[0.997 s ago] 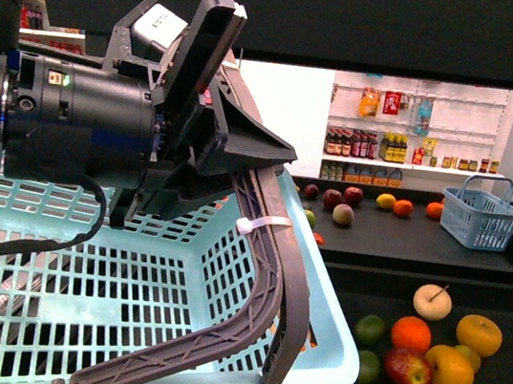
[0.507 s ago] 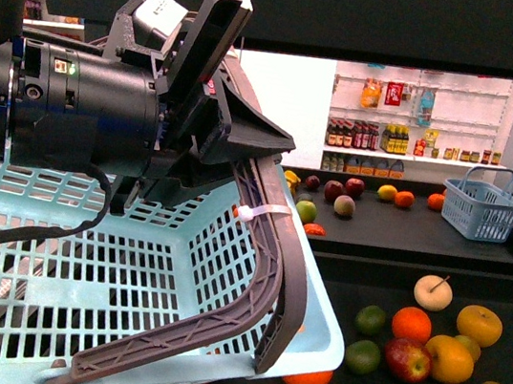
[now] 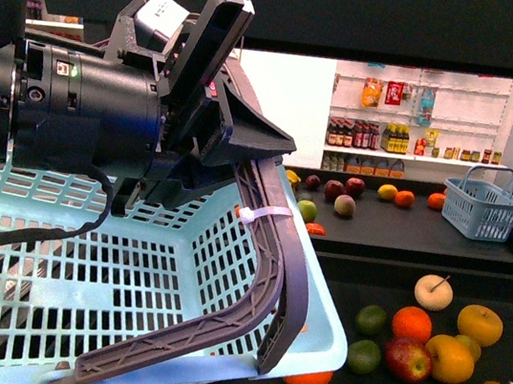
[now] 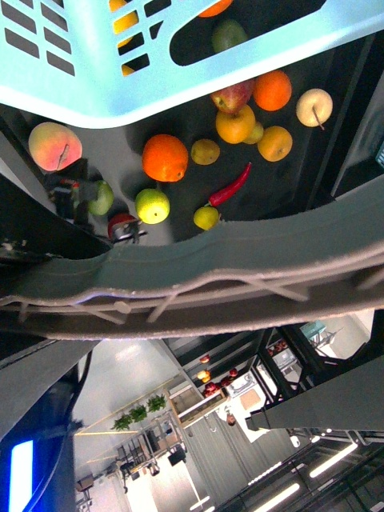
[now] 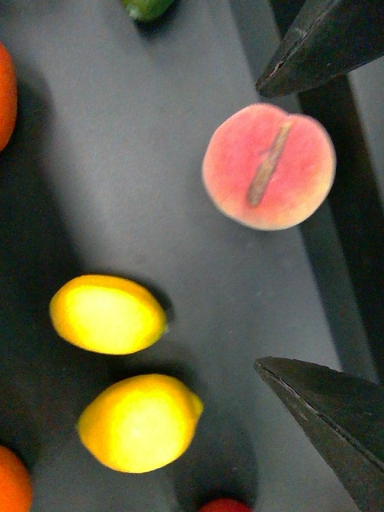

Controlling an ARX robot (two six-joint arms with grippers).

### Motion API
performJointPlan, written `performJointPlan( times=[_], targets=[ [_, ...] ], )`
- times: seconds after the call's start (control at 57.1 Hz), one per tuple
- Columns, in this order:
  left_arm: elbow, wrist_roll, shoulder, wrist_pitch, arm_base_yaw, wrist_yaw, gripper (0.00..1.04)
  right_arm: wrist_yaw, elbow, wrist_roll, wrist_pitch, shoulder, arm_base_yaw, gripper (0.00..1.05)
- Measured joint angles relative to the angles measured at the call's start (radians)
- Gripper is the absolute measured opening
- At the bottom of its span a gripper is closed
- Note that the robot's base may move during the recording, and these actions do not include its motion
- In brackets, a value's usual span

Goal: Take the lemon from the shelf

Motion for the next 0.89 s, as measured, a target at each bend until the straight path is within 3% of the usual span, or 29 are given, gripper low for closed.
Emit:
performJointPlan(
  times=[0.507, 0.892],
  targets=[
    [0.000, 0.000, 0.000, 0.000, 0.000, 0.000, 0.11, 0.002, 0.579, 0.157, -0.121, 0.471, 0.054, 0.97],
    [0.000, 0.000, 0.000, 0.000, 0.000, 0.000, 0.11, 0.013, 0.726, 0.160, -0.188, 0.589, 0.060, 0.97]
  ],
)
